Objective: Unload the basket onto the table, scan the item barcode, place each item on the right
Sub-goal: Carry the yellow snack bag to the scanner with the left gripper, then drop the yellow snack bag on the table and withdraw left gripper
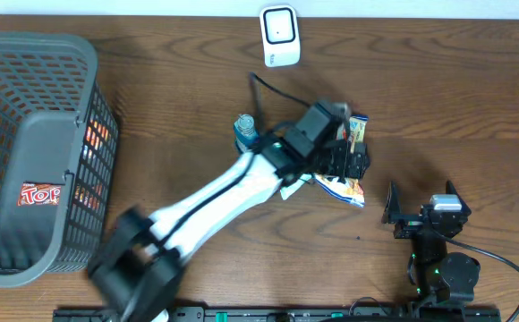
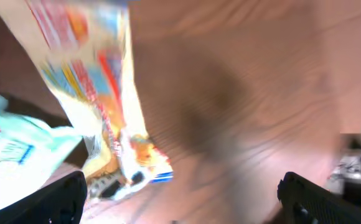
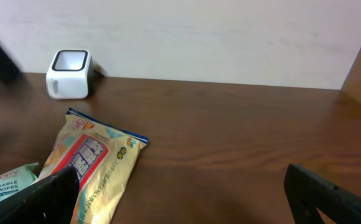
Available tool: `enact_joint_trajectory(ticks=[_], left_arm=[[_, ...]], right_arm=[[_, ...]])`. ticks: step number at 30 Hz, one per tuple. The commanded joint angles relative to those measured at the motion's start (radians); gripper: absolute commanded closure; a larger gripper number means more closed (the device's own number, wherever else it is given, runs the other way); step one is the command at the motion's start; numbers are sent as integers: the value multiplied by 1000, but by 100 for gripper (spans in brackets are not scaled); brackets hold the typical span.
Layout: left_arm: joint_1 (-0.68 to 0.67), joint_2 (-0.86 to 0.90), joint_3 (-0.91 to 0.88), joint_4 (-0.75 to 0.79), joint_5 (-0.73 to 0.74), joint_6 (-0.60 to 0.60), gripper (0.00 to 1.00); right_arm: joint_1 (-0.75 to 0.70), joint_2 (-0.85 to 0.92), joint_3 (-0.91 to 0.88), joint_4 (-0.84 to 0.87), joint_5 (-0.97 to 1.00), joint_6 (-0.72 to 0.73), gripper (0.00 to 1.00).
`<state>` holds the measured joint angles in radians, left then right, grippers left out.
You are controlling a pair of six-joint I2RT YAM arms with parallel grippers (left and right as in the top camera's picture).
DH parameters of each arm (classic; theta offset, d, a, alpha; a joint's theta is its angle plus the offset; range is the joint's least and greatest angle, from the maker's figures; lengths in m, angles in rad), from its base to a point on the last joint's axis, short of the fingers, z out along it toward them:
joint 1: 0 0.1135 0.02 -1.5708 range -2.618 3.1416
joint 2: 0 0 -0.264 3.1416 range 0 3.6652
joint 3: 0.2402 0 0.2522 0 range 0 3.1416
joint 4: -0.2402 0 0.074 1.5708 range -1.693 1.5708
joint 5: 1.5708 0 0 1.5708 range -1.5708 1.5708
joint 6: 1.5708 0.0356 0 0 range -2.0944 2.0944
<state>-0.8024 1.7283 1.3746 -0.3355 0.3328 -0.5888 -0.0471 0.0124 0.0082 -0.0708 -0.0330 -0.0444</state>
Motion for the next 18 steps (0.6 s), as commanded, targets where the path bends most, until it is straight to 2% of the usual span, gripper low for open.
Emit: enact_joint_trajectory(ticks=[1,9,18], left_arm=[[20,-151,42,-64,-132,20,2],[108,-387,42,-319,-350,85,2],[330,-544,71,-364,-342,130,2]], right_arm=[[10,-4,-3,-3,1,10,1],[10,-4,-3,-3,1,10,1],[10,-4,-3,-4,1,10,1]])
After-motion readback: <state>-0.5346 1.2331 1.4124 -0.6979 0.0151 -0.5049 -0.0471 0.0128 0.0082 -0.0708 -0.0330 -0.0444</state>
